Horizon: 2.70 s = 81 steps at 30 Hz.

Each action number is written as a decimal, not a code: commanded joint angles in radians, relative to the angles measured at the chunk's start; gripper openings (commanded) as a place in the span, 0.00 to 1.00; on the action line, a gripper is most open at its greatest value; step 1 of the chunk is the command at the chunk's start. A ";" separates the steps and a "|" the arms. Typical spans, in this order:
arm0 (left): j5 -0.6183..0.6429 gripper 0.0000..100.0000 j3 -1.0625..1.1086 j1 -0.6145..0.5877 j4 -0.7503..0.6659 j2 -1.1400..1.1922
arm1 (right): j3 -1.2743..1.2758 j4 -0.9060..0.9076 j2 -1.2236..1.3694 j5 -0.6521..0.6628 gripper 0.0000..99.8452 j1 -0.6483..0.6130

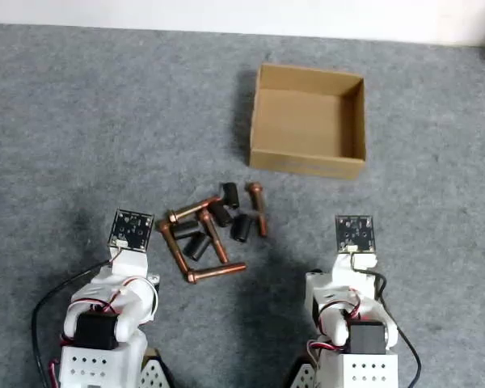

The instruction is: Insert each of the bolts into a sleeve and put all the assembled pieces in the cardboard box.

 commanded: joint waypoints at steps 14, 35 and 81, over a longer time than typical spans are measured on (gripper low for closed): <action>0.000 0.01 0.021 0.001 0.002 0.002 | 0.120 0.004 -0.010 0.000 0.36 -0.099; -0.003 0.01 0.019 -0.002 0.003 0.002 | 0.117 -0.002 -0.010 -0.002 0.36 -0.108; 0.129 0.01 -1.148 -0.036 -0.110 1.219 | -1.225 0.182 1.395 -0.103 0.36 -0.088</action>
